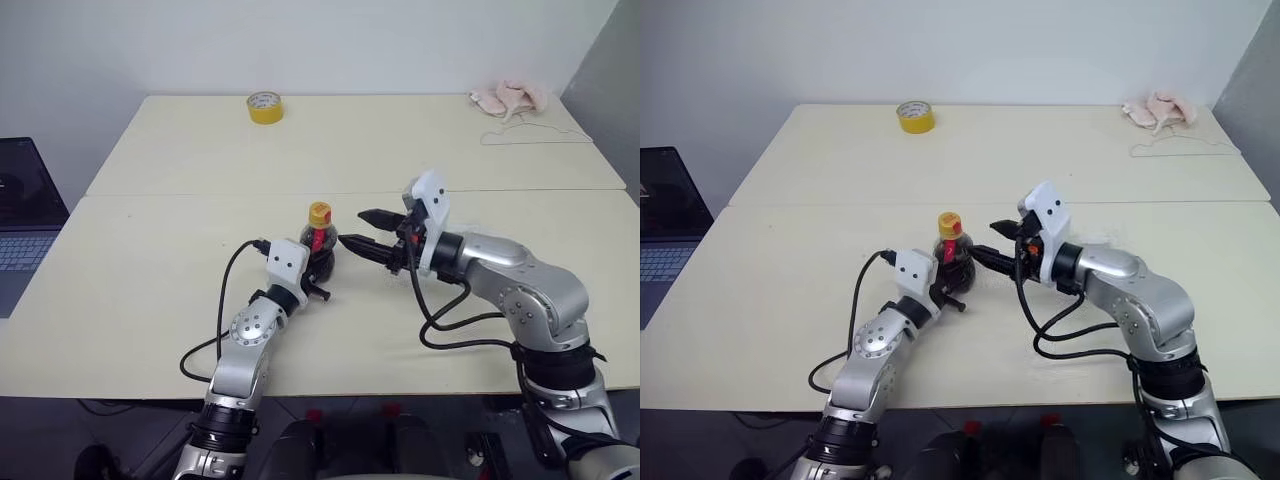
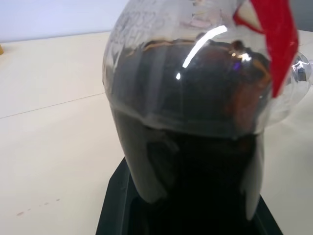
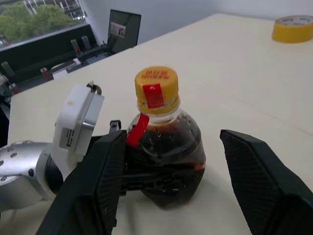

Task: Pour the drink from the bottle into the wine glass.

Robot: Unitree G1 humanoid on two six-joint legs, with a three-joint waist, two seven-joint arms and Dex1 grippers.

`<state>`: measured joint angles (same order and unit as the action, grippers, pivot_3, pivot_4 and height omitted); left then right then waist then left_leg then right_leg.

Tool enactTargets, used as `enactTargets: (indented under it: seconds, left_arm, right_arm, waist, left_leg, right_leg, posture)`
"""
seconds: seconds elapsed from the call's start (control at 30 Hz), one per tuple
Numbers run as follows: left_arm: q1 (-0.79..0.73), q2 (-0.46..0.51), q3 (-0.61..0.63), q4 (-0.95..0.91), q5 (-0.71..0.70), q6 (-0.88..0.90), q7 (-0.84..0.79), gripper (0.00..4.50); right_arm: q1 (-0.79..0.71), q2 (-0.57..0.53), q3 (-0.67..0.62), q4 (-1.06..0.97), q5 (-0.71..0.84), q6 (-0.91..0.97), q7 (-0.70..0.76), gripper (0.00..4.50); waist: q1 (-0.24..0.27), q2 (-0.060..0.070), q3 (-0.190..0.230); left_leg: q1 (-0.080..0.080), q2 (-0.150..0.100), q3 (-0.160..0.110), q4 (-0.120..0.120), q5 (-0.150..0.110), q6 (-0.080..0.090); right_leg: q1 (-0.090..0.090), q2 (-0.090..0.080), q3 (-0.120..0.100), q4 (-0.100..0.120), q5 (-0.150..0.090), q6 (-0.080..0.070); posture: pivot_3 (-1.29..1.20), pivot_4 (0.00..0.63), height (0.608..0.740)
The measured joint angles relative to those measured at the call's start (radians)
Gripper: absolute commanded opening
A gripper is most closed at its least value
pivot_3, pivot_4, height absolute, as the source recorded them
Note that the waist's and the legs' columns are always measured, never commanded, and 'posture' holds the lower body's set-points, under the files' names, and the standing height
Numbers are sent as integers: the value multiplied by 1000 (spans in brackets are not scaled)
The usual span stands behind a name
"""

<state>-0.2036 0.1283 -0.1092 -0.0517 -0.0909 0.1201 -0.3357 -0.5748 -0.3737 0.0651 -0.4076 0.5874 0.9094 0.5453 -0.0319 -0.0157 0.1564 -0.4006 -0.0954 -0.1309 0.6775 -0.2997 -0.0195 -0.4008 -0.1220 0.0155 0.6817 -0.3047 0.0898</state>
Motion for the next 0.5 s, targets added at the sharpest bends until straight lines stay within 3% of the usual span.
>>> enactTargets:
  seconds: [0.2,0.3,0.37,0.5]
  left_arm:
    - [0,1,0,0,0,-1,0,756]
    - [-1,0,-3,0,0,-1,-1,756]
    - [-1,2,-2,0,0,-1,-1,756]
    - [-1,3,0,0,0,-1,0,756]
  right_arm:
    - [-58,115,-10,12,16,9,-82,3257]
    - [-76,163,-9,22,28,27,-117,3823]
    - [-83,163,-3,22,26,31,-127,4432]
    - [-93,172,20,39,10,35,-145,4500]
  waist:
    - [-1,0,0]
    - [-1,0,0]
    - [0,0,0]
    - [-1,0,0]
  left_leg:
    - [0,0,0,0,0,0]
    - [0,0,0,0,0,0]
    - [0,-1,0,0,0,0]
    - [0,0,0,0,0,0]
  right_leg:
    - [0,0,0,0,0,0]
    - [0,0,0,0,0,0]
    - [-1,-1,0,0,0,0]
    - [-1,0,0,1,0,0]
  posture:
    - [0,150,740]
    - [0,150,740]
    - [0,150,740]
    - [0,150,740]
